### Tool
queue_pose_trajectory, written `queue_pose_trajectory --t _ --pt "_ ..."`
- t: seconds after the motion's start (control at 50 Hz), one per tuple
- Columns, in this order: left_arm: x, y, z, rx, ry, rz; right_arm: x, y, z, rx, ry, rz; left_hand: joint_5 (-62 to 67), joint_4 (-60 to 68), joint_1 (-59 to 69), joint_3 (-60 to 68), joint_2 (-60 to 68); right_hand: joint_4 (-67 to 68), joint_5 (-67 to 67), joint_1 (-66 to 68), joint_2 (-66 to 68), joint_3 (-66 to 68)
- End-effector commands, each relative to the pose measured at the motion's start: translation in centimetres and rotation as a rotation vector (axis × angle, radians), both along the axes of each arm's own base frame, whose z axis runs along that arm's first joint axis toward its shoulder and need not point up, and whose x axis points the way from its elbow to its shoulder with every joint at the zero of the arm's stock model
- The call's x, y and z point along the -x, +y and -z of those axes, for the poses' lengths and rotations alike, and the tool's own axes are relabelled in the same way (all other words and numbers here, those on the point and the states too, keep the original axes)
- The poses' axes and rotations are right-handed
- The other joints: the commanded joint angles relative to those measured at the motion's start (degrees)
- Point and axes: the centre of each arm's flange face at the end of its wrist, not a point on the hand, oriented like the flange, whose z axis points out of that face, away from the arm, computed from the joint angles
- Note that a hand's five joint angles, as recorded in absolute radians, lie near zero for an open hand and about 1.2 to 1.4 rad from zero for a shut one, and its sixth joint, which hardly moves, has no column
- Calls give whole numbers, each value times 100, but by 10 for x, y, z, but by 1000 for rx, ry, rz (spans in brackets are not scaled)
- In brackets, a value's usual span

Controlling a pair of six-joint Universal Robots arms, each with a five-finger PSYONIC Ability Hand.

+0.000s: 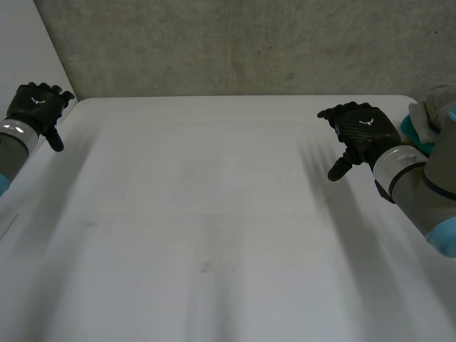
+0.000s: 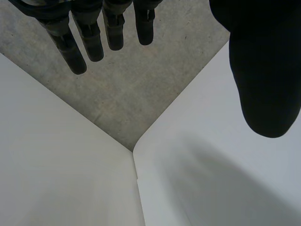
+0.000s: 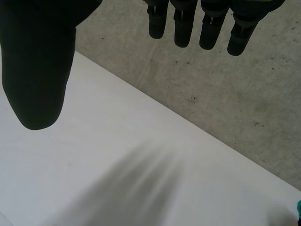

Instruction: Fold the laundry.

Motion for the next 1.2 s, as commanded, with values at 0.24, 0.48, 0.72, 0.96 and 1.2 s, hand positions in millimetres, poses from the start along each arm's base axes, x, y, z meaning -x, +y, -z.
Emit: queue_pose_trajectory --t 0.24,0.48,0.72,0.96,1.2 --pt "28 24 -6 -6 -6 52 9 -10 -9 44 -15 40 -254 -156 -86 -210 -176 -178 -273 -306 -221 -200" --pt "104 151 -44 -343 158 116 26 -16 -41 72 -125 70 -254 -156 -86 -210 -176 -178 -273 -306 -221 -200" --pt "136 240 -47 -532 351 69 11 -6 -27 35 -96 24 -254 -156 -86 -210 -176 -178 -273 -306 -221 -200" --pt "127 228 -57 -431 322 30 9 -1 -29 51 -66 12 -254 -156 -86 -210 -176 -178 -273 -306 -221 -200" --pt "124 228 -59 -438 330 37 5 2 -25 45 -65 0 -254 -156 -86 -210 -176 -178 -273 -306 -221 -200"
